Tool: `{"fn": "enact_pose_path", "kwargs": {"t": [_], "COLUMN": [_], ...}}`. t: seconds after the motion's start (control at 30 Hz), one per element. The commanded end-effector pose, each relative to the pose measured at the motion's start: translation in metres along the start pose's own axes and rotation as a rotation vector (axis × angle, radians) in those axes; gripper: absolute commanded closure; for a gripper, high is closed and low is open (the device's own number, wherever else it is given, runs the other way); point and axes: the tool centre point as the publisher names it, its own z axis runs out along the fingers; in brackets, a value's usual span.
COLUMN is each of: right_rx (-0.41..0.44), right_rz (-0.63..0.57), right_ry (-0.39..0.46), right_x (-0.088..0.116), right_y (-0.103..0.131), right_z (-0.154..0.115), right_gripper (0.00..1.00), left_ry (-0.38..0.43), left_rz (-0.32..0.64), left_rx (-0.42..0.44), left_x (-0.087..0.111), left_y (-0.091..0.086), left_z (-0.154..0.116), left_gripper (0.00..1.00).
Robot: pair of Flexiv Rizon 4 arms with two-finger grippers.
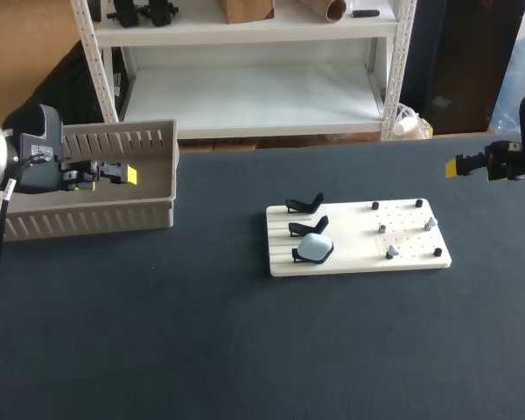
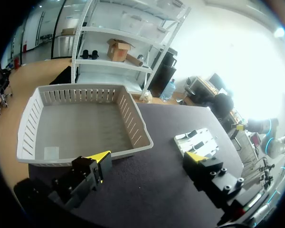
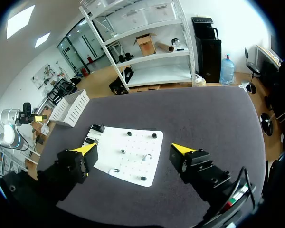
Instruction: Pick up each earbud case from the left stands, insert the matching earbuds, close the lid, and place the case in the box.
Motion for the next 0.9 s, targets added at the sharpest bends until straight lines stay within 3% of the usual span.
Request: {"fn": "enact_pose_path", "kwargs": {"t": [0.03,0.73,0.9], "right_rx": [-0.004,-0.004,-0.004], "right_rz": [-0.001,-0.001,-0.001], "right_ry": [0.001,0.001,0.001], "right_x": [0.0,0.0,0.0], "right_y": [-0.001,-0.001,-0.001], "right_z": [0.0,0.0,0.0], "right_gripper": [0.0,0.0,0.0], "left_ry": [0.008,0.008,0.002], "left_rz": [0.0,0.0,0.124], "left_rx": [-0.005,-0.005,0.034], "left_x": [-0.002,-0.002,-0.01], "left_y": [-0.001,-0.001,-0.02], "left_z": [0.001,0.001,0.004], "left_gripper": [0.0,0.0,0.0]}}
